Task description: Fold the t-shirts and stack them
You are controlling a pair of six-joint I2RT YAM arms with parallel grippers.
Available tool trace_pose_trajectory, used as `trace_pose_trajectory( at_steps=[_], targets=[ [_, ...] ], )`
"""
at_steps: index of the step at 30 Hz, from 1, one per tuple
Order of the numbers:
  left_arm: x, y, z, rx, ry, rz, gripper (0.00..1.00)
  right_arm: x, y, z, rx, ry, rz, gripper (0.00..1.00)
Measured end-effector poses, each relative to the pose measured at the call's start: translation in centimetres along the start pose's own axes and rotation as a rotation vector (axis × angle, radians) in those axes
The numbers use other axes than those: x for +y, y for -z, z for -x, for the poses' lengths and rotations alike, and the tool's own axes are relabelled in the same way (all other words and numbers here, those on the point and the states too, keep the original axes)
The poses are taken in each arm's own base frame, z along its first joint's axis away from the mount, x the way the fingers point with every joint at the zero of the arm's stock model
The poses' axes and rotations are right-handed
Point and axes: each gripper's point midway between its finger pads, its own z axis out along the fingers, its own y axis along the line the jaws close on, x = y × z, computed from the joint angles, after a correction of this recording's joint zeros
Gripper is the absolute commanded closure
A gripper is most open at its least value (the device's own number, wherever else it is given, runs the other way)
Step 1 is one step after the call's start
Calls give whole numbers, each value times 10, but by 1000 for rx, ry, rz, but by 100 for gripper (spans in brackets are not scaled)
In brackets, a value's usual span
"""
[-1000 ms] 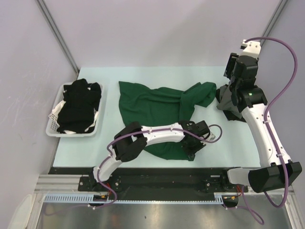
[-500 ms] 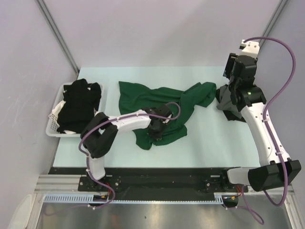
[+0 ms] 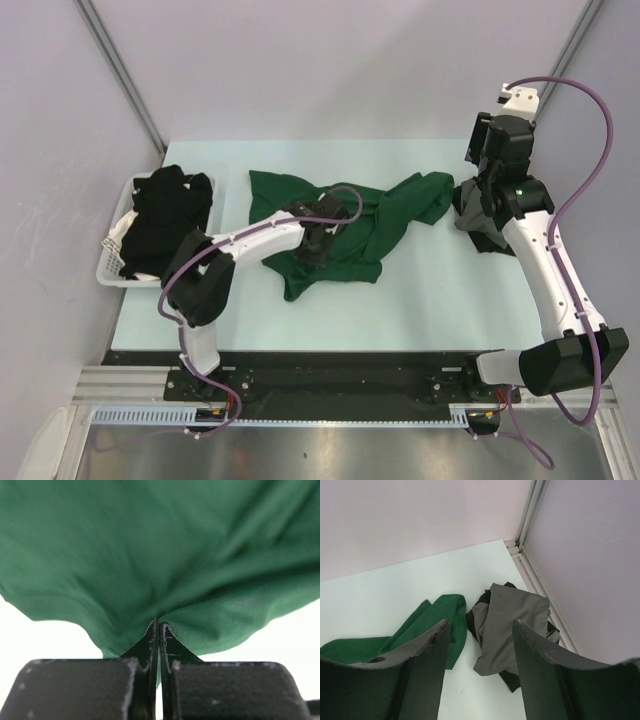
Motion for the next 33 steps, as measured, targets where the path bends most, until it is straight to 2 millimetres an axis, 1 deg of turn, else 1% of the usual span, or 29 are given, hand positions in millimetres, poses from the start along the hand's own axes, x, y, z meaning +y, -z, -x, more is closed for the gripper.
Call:
trace_pose_trajectory(
  at_steps=[4,6,7,9,10,12,13,15,16,19,26,30,33],
  targets=[
    [4,-7,29,-28,13,19,100,0,0,0,0,0,0,42],
    [5,-12,46,-44,16,27,100,0,0,0,0,0,0,42],
    [5,-15,57,-54,20,29,98,0,0,0,0,0,0,42],
    [4,-21,70,-67,22,29,94,0,0,0,0,0,0,42],
    [4,-26,78,-69,23,31,89,0,0,0,1,1,0,42],
    [6,-34,86,-69,30,34,84,0,0,0,1,1,0,42],
    [9,-39,89,-63,33,38,78,0,0,0,1,1,0,41],
    [11,-46,93,-56,39,43,73,0,0,0,1,1,0,41],
    [12,-50,93,-50,40,45,67,0,0,-1,1,1,0,42],
    [17,-52,90,-34,40,52,59,0,0,-3,5,3,0,41],
    [21,-51,90,-29,47,52,55,0,-1,-6,13,7,0,41],
    [20,-43,90,-36,51,34,54,2,-1,-6,13,7,7,42],
    [19,-33,85,-39,55,18,55,2,-1,-6,13,6,10,41]
  ],
)
